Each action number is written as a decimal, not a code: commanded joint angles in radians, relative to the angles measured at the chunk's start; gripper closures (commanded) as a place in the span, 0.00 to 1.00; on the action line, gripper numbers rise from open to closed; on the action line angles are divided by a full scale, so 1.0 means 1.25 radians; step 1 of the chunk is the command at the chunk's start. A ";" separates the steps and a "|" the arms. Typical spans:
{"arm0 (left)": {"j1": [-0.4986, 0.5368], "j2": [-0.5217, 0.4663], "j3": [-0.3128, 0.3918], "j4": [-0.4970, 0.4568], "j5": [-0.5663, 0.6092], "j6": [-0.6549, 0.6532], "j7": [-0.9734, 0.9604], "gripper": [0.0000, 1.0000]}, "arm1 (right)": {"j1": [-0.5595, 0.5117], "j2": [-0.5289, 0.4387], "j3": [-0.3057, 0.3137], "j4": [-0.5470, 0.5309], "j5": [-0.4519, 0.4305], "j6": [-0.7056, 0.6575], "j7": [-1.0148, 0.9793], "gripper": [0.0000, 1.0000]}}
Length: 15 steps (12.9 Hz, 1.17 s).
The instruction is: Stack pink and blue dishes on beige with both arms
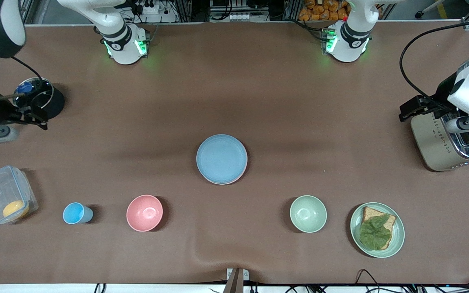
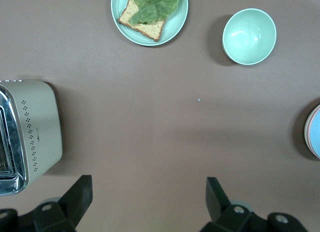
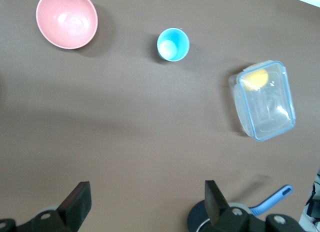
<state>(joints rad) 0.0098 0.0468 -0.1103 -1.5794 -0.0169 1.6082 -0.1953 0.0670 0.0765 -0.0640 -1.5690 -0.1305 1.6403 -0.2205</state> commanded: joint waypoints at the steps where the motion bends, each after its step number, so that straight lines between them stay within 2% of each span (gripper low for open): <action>1: 0.000 0.001 0.001 0.002 0.007 0.002 0.011 0.00 | -0.023 -0.024 0.013 -0.014 0.030 -0.020 0.079 0.00; 9: 0.000 0.005 0.001 0.003 0.007 0.003 0.011 0.00 | -0.049 -0.046 0.013 -0.009 0.050 -0.041 0.093 0.00; 13: 0.000 0.004 0.001 0.003 0.006 0.002 0.011 0.00 | -0.077 -0.051 0.013 -0.010 0.115 -0.041 0.100 0.00; 15: 0.000 0.005 0.001 0.004 0.006 0.002 0.011 0.00 | -0.077 -0.051 0.014 -0.010 0.117 -0.046 0.119 0.00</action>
<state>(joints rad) 0.0098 0.0536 -0.1103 -1.5795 -0.0169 1.6083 -0.1953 -0.0120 0.0349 -0.0624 -1.5686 -0.0038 1.5939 -0.1051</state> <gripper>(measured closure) 0.000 0.000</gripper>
